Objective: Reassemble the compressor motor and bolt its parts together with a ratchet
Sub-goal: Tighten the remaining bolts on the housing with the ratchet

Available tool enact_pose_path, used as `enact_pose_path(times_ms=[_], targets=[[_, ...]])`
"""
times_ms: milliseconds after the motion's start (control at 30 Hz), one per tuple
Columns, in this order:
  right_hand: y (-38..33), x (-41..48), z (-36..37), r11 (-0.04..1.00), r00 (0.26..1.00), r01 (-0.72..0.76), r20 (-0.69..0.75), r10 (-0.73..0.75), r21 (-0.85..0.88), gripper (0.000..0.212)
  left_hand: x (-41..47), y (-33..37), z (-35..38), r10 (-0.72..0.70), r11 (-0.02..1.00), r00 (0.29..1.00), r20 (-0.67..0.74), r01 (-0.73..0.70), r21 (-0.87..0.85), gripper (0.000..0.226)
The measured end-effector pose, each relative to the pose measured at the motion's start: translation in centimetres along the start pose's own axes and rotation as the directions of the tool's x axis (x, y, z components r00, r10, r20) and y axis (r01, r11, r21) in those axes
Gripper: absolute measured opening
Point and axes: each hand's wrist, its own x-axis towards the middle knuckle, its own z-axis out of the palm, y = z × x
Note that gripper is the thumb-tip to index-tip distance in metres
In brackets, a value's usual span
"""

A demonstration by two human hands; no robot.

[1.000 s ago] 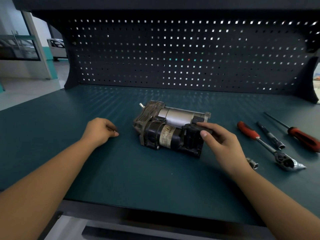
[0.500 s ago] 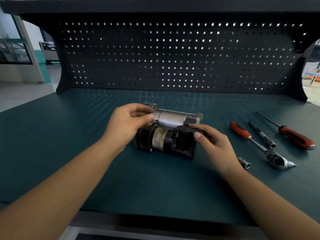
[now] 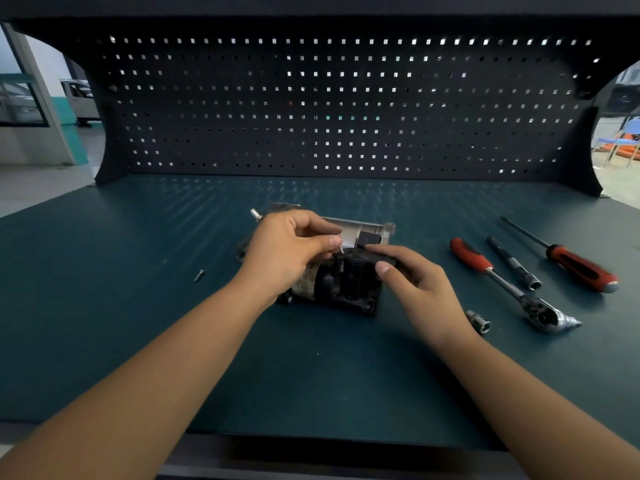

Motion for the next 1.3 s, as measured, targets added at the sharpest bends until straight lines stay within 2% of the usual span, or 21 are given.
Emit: enact_pose_path(times_ms=[200, 400, 567, 633, 700, 733, 767, 800, 833, 867, 900, 933, 967, 1067, 1133, 1167, 1233, 1300], targets=[[0.0, 0.1, 0.0, 1.000, 1.000, 0.003, -0.004, -0.003, -0.005, 0.025, 0.1, 0.4, -0.3, 0.018, 0.999, 0.999, 0.037, -0.019, 0.035, 0.022], [-0.1, 0.0, -0.1, 1.000, 1.000, 0.005, -0.003, -0.005, -0.007, 0.025, -0.1, 0.9, 0.0, 0.085, 0.963, 0.991, 0.102, -0.107, 0.246, 0.026], [-0.4, 0.0, -0.4, 0.999, 0.999, 0.011, 0.036, -0.010, -0.052, 0.030, -0.7, 0.6, 0.4, 0.105, 0.959, 0.992, 0.072, -0.120, 0.256, 0.025], [-1.0, 0.3, -1.3, 0.996, 0.997, 0.005, -0.074, -0.011, -0.088, 0.028, -1.0, 0.2, 0.4, 0.123, 0.955, 0.992, 0.032, -0.127, 0.269, 0.025], [-1.5, 1.0, -3.6, 0.979, 0.960, -0.022, -0.279, -0.037, -0.205, 0.022, -1.1, -0.1, 0.4, 0.132, 0.963, 0.991, 0.010, -0.130, 0.238, 0.026], [-1.9, 1.3, -5.2, 0.944, 0.931, -0.081, -0.363, -0.043, -0.319, 0.018, -1.2, -0.3, 0.5, 0.137, 0.967, 0.991, 0.003, -0.135, 0.215, 0.028], [-2.0, 1.7, -7.2, 0.864, 0.920, -0.178, -0.391, -0.023, -0.471, 0.011, -1.2, -0.5, 0.5, 0.144, 0.969, 0.990, -0.004, -0.141, 0.202, 0.029], [-2.0, 2.1, -9.0, 0.729, 0.927, -0.287, -0.372, 0.048, -0.622, 0.008, -1.2, -0.7, 0.6, 0.152, 0.970, 0.988, -0.013, -0.147, 0.194, 0.030], [-1.7, 2.4, -10.7, 0.537, 0.926, -0.372, -0.337, 0.168, -0.757, 0.020, -1.3, -0.9, 0.7, 0.160, 0.972, 0.987, -0.020, -0.154, 0.180, 0.030], [-1.3, 2.7, -12.0, 0.333, 0.897, -0.409, -0.309, 0.315, -0.850, 0.029, -1.4, -1.2, 0.8, 0.167, 0.975, 0.986, -0.025, -0.161, 0.153, 0.030], [-0.8, 2.8, -12.7, 0.182, 0.851, -0.400, -0.290, 0.439, -0.899, 0.031, -1.6, -1.4, 0.9, 0.175, 0.979, 0.984, -0.029, -0.170, 0.116, 0.030], [-0.3, 2.9, -13.1, 0.096, 0.810, -0.370, -0.270, 0.521, -0.924, 0.027, -1.7, -1.7, 1.0, 0.183, 0.980, 0.983, -0.034, -0.180, 0.080, 0.030], [0.2, 3.0, -13.1, 0.070, 0.781, -0.358, -0.258, 0.568, -0.931, 0.024, -1.8, -1.9, 1.1, 0.192, 0.980, 0.981, -0.039, -0.190, 0.055, 0.031], [1.5, 3.4, -13.1, 0.151, 0.751, -0.448, -0.279, 0.599, -0.881, 0.025, -1.9, -2.2, 1.2, 0.204, 0.979, 0.979, -0.028, -0.203, 0.035, 0.035], [1.9, 3.4, -13.2, 0.241, 0.740, -0.517, -0.287, 0.608, -0.821, 0.014, -1.9, -2.3, 1.1, 0.195, 0.981, 0.981, -0.015, -0.195, 0.017, 0.036], [1.9, 3.3, -13.3, 0.316, 0.742, -0.559, -0.291, 0.604, -0.767, 0.008, -1.9, -2.3, 1.1, 0.185, 0.983, 0.983, -0.009, -0.185, 0.005, 0.037], [1.1, 3.3, -13.2, 0.552, 0.771, -0.620, -0.304, 0.559, -0.558, 0.013, -1.9, -2.4, 1.0, 0.166, 0.986, 0.986, 0.003, -0.166, -0.020, 0.037], [-0.9, 3.8, -13.0, 0.803, 0.804, -0.571, -0.314, 0.506, -0.170, 0.022, -1.8, -2.5, 1.1, 0.158, 0.987, 0.987, 0.008, -0.158, -0.029, 0.032]])
